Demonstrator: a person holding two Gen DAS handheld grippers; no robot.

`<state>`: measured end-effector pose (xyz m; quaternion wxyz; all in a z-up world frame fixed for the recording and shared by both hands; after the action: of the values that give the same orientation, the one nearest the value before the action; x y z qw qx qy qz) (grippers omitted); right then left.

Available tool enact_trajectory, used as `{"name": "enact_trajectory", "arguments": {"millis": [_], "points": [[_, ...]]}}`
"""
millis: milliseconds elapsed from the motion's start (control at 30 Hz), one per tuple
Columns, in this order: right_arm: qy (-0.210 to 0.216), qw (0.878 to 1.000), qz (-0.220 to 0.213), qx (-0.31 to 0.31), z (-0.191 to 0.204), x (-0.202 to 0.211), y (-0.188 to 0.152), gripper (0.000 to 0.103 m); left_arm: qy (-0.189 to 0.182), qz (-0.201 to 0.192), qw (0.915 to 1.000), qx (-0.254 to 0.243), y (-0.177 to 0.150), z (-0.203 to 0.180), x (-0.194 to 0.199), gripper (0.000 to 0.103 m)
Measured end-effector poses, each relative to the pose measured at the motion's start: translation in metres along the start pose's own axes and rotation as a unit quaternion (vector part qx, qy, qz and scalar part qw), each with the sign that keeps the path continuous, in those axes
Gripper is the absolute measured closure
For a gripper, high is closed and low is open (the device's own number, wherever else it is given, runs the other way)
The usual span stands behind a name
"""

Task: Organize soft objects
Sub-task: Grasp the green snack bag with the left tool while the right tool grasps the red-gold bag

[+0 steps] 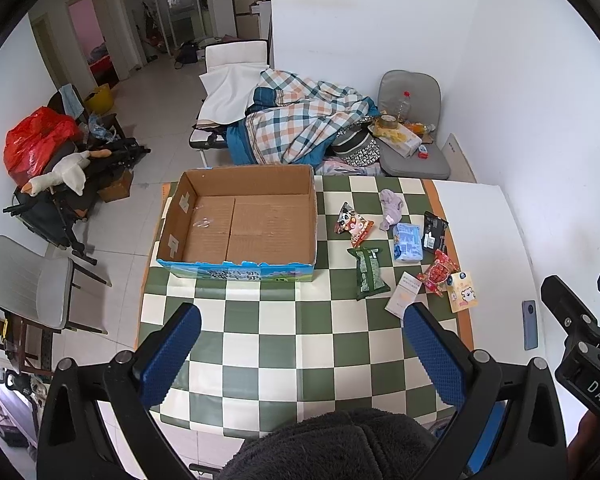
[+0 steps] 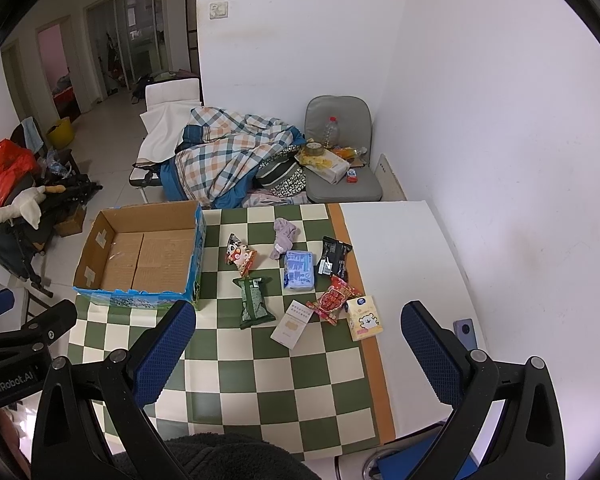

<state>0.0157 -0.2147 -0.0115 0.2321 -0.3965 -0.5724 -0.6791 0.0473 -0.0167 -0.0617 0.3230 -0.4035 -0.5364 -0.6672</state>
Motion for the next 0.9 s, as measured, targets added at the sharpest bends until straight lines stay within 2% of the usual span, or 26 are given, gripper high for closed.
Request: {"name": "enact_trajectory", "arguments": {"millis": [233, 400, 567, 667, 733, 800, 867, 900], "points": [[0.002, 1.000, 0.007, -0.004, 0.000, -0.002, -0.002, 0.000, -0.008, 0.003, 1.0000, -0.003, 0.008, -0.019, -0.016, 0.000], [-0.003, 0.999, 0.039, -0.037, -0.028, -0.039, 0.004, 0.000, -0.030, 0.021, 0.9993, -0.009, 0.030, -0.033, -0.063, 0.000], [-0.028, 0.991, 0.099, -0.086, -0.080, -0.134, 0.011, 0.000, -0.054, 0.081, 0.9941, -0.047, 0.055, -0.064, -0.153, 0.000], [-0.033, 0.983, 0.142, -0.109, -0.105, -0.200, 0.009, 0.000, -0.074, 0.125, 0.9874, -0.062, 0.057, -0.089, -0.212, 0.000], [-0.021, 0.976, 0.182, -0.116, -0.111, -0.252, 0.002, 0.000, -0.084, 0.161, 0.9809, -0.068, 0.053, -0.106, -0.257, 0.002], [-0.021, 0.965, 0.227, -0.127, -0.117, -0.307, -0.009, 0.000, -0.100, 0.196, 0.9732, -0.066, 0.046, -0.123, -0.298, 0.006], [-0.013, 0.951, 0.272, -0.145, -0.119, -0.357, -0.024, 0.002, -0.108, 0.230, 0.9651, -0.063, 0.038, -0.134, -0.332, 0.014], [-0.005, 0.941, 0.300, -0.159, -0.119, -0.383, -0.033, 0.007, -0.115, 0.249, 0.9599, -0.060, 0.032, -0.141, -0.347, 0.019]]}}
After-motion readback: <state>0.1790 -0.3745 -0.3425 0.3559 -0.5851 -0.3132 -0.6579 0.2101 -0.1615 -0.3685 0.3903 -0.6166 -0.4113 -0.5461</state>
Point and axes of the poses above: each gripper's, at about its wrist camera, not at the fingertips, and x roughly against the way its jaws point, z to its left, y to its top, the point moved 10 cm from there along -x, roughly the way its jaws point, and after that the axes turned 14 degrees about -x, right-handed, at the moved point
